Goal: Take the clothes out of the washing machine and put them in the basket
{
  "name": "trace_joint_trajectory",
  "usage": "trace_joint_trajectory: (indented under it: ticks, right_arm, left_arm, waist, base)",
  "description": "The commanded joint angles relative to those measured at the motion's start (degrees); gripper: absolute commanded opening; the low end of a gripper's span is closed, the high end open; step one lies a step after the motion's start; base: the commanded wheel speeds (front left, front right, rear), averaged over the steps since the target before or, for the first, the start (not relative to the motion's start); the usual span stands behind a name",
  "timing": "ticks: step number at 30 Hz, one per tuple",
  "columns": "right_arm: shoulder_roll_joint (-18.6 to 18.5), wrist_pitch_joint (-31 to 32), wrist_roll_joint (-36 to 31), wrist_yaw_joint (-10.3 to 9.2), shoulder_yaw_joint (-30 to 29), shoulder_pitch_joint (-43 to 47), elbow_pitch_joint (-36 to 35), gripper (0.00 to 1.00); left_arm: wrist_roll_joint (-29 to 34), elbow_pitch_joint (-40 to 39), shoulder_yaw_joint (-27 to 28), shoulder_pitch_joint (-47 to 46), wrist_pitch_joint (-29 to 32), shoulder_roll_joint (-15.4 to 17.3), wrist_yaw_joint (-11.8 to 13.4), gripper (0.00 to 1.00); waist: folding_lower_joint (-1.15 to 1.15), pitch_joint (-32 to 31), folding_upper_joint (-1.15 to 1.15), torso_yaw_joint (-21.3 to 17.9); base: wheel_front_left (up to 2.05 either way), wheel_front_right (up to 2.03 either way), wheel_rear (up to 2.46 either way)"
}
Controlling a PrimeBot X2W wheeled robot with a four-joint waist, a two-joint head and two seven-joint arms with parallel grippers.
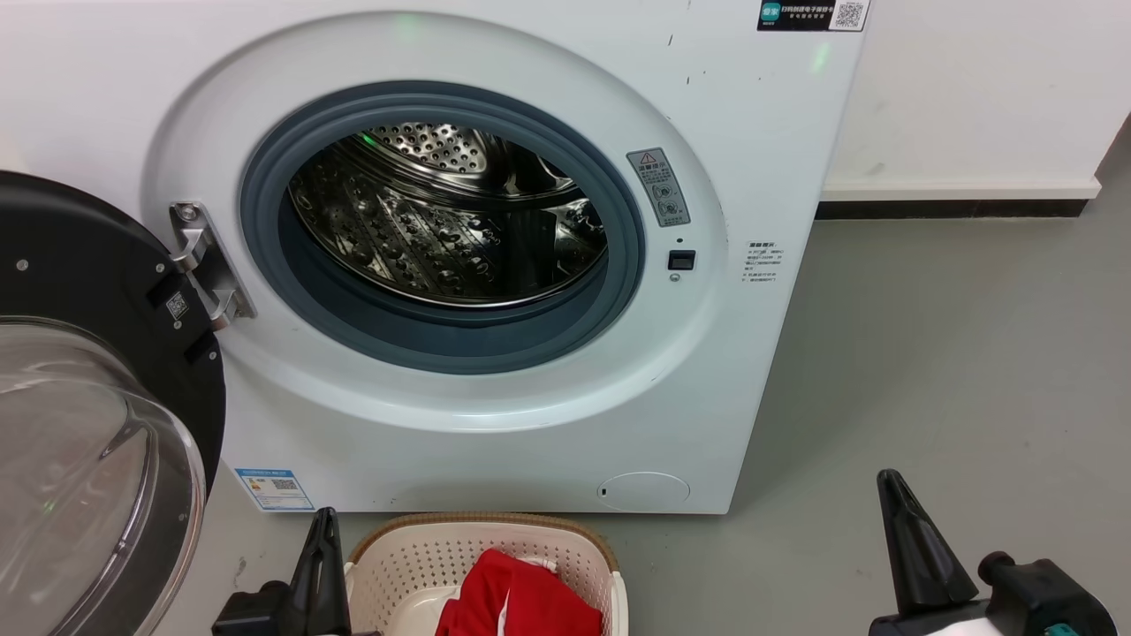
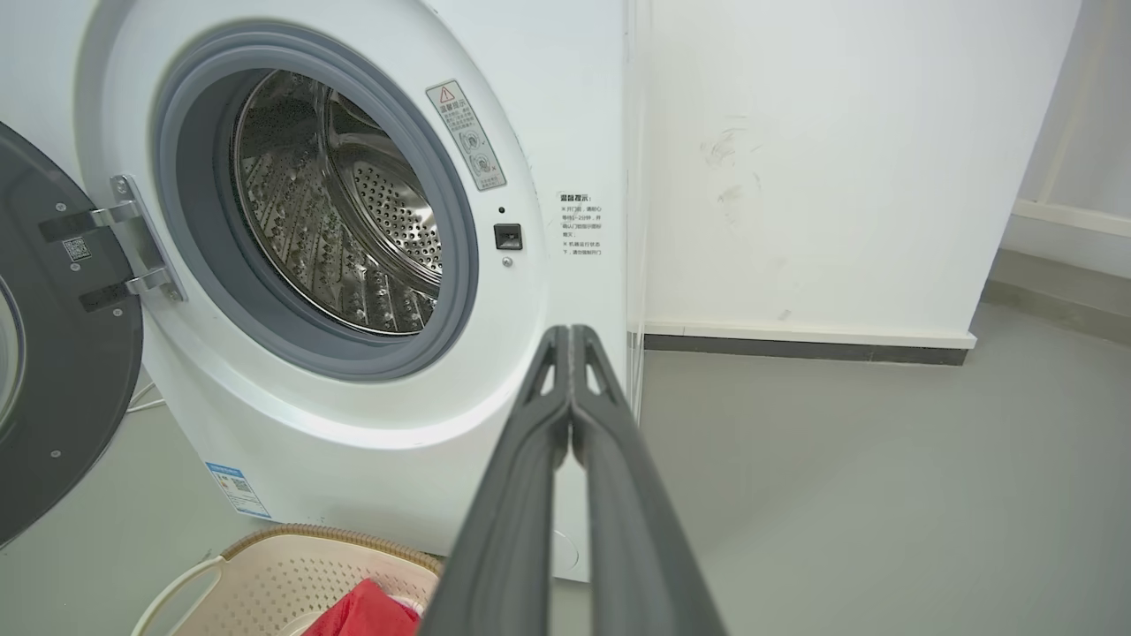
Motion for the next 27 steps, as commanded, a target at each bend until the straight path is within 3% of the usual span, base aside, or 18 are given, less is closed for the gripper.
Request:
trace_joint_trajectory:
  ticks: [1, 27]
  right_arm:
    - [-0.23, 0.33, 3.3, 0.0, -0.04, -0.7, -0.71, 0.0]
    - [-1.77, 5.57, 32.95, -0.01, -0.97, -5.69, 3.84, 0.0]
  left_arm:
    - [-2.99, -0.56, 0.3, -1.1, 0.5, 0.02, -0.49, 0.0]
    - [-30.58, 2.55, 2.84, -5.68, 6.96, 0.23, -4.27, 0.0]
  waist:
    - [0.0, 0.05, 0.0, 0.01]
    - [0.0, 0.61, 0.0, 0.15]
  base:
    - [0.0, 0.0, 0.0]
    - [0.0, 0.0, 0.0]
